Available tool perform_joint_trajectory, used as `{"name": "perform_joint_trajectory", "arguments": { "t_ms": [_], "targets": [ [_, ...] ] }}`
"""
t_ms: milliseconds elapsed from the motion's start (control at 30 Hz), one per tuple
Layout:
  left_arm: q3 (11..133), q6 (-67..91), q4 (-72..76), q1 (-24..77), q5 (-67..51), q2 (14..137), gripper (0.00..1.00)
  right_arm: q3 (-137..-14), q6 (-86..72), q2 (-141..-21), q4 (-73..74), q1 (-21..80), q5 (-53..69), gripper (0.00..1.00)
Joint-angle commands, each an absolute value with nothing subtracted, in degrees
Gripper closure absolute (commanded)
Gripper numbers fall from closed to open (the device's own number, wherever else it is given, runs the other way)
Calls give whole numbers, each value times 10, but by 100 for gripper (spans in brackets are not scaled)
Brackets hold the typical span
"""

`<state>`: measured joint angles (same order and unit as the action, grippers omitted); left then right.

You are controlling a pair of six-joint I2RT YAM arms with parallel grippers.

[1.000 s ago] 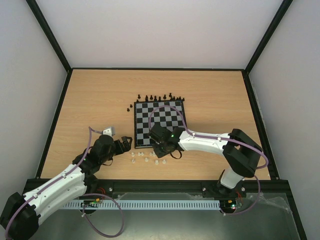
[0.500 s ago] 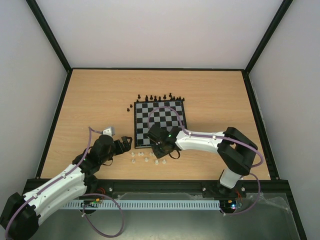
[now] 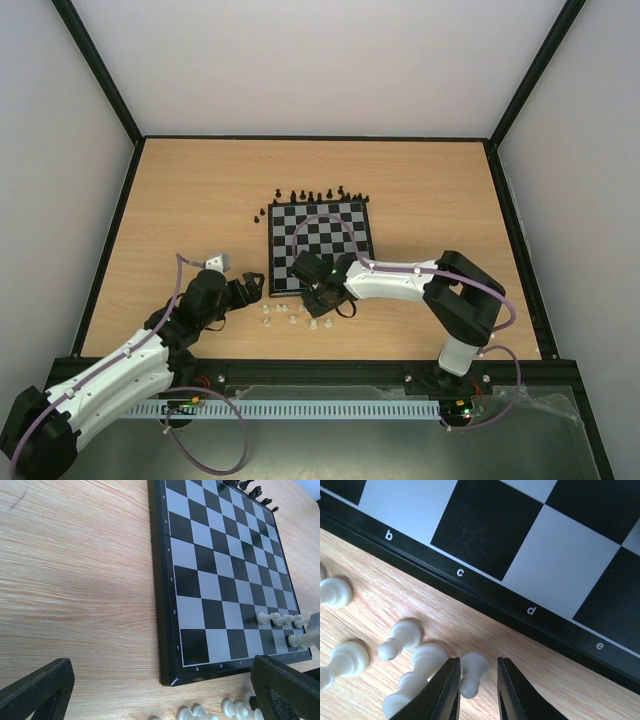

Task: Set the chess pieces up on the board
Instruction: Pick up the chess piece at the center of the board.

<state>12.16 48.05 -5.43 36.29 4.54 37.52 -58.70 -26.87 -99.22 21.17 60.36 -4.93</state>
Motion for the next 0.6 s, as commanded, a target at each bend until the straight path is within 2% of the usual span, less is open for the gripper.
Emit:
{"name": "perform_joint_trajectory", "arguments": {
  "t_ms": [0,367,567],
  "targets": [
    [127,481,-52,360,50,369,0,-599,-263,-1003,227,607,-51,80],
    [127,480,-51,360,48,369,1,-596,-263,-982,240,607,-68,89],
    [125,481,-53,360,48,364,1,-597,-264,-958,252,607,-80,90]
  ]
}}
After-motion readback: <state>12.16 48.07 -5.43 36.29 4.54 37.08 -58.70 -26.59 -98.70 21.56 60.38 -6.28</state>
